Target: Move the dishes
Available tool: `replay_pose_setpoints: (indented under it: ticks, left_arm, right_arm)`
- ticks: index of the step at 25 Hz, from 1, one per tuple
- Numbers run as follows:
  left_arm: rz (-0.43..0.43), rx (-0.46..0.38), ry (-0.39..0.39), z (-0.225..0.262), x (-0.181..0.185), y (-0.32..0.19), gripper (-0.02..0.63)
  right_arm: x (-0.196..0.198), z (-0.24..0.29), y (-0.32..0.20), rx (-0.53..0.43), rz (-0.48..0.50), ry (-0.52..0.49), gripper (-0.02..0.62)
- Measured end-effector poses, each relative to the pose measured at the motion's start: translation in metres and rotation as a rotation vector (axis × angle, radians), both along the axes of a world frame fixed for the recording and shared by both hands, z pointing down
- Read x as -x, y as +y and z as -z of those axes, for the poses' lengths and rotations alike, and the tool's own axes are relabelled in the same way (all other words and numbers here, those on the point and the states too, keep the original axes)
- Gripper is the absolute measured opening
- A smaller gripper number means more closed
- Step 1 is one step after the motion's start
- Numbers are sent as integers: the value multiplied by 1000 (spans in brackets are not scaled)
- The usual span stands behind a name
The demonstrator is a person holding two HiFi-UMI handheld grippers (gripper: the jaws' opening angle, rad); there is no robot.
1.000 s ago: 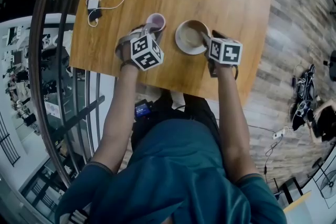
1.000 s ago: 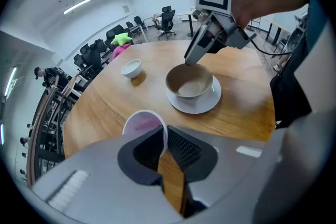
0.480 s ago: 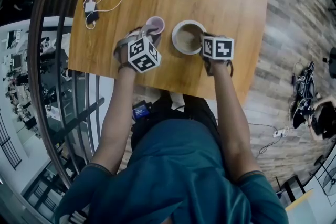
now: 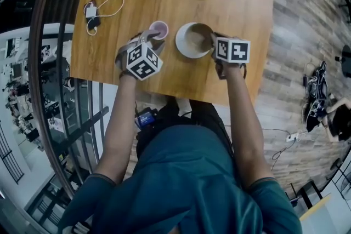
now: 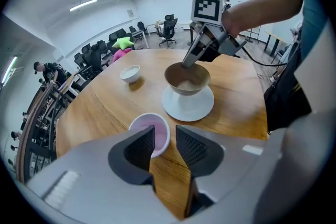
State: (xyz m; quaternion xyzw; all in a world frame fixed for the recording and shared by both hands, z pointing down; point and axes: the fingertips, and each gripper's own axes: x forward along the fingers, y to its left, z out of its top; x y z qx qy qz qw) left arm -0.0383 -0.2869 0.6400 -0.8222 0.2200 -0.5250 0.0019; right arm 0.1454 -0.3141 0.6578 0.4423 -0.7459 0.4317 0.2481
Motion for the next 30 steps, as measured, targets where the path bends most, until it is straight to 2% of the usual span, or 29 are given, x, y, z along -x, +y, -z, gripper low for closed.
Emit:
replay_pose_setpoints:
  ticks: [5,10,14,23,30]
  left_arm:
    - [17,-14,32,10,2,0,133]
    - [81,-5,135,23,6,-4,143]
    - [117,-27,181,39,13,-4,144]
    - [180,-93,260,81,32,-12,143]
    - [230,-145,323,111,48,-8,140]
  right_arm:
    - [-31,11,-4,-18,-57,-6,28]
    - [-72,14,-12,-23,-131,3,28]
    - [-103,12,-12,-18,-178,26,28]
    - [-154,-12,-8,56,-252,71,28]
    - [-176,-28,4,111,-292,111,28]
